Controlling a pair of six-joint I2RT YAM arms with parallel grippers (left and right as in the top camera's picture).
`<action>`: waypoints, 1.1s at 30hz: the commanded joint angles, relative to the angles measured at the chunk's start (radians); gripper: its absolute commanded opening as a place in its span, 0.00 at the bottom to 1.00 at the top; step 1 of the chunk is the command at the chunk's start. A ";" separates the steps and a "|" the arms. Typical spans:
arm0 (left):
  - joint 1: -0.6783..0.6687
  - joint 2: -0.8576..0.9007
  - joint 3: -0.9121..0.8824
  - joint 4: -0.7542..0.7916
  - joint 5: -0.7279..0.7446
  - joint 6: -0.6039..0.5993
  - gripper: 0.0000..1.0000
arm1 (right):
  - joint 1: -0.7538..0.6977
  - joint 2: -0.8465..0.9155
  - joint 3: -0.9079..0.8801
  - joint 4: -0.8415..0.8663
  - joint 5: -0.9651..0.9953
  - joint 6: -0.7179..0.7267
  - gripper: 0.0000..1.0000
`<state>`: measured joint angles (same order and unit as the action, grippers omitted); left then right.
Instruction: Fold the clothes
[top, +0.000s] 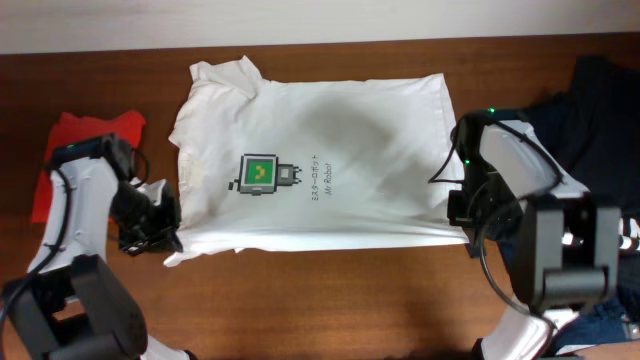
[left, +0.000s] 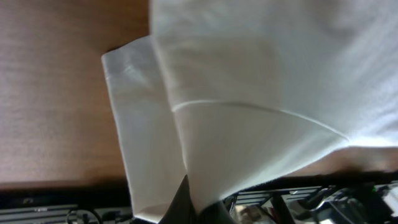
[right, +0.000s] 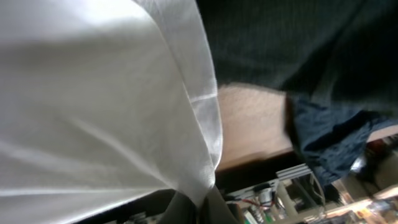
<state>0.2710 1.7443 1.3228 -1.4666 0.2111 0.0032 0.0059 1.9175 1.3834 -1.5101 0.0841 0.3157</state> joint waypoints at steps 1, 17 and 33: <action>0.080 -0.022 -0.023 -0.018 0.006 -0.018 0.00 | -0.006 -0.117 -0.067 -0.003 -0.021 0.019 0.04; 0.035 -0.121 -0.098 0.560 0.272 -0.073 0.00 | -0.006 -0.304 -0.180 0.622 -0.051 0.003 0.04; -0.039 0.107 -0.118 1.081 0.252 -0.112 0.37 | -0.006 -0.125 -0.181 1.037 -0.050 0.003 0.12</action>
<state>0.2317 1.8416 1.2049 -0.4213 0.4709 -0.1135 0.0059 1.7821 1.1934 -0.5068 0.0246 0.3138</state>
